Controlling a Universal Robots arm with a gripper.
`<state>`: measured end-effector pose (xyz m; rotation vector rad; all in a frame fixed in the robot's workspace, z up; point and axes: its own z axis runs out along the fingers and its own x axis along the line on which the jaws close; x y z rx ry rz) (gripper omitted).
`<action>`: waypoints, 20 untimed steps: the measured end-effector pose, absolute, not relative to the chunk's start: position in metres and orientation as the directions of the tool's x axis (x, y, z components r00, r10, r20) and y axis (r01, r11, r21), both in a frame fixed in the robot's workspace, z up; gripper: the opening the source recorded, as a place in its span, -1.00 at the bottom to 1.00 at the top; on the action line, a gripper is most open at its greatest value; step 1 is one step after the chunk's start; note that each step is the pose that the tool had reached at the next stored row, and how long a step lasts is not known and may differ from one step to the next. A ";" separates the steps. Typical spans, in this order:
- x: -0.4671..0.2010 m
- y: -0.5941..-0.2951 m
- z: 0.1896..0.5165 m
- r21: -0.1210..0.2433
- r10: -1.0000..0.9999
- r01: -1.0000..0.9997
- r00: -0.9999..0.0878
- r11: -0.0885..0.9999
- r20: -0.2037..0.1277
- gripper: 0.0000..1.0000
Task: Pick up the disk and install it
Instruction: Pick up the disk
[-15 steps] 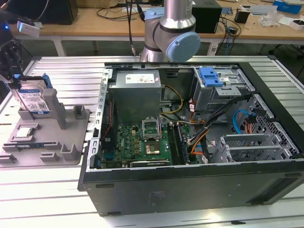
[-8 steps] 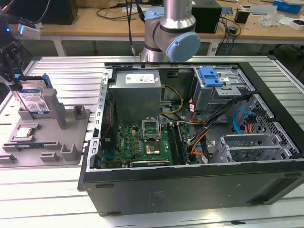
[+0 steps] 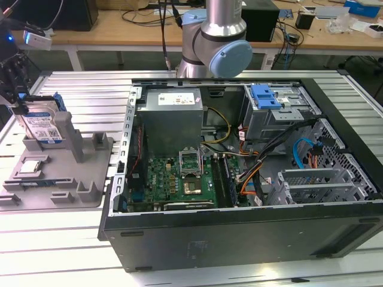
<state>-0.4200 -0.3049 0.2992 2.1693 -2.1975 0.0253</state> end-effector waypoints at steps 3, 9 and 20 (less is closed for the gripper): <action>-0.420 -0.305 0.299 0.026 -0.999 -1.000 -0.012 0.014 0.050 -0.13; -0.420 -0.305 0.299 0.022 -0.999 -1.000 -0.012 0.014 0.050 -0.13; -0.421 -0.305 0.299 0.020 -0.999 -1.000 -0.013 0.014 0.050 -0.13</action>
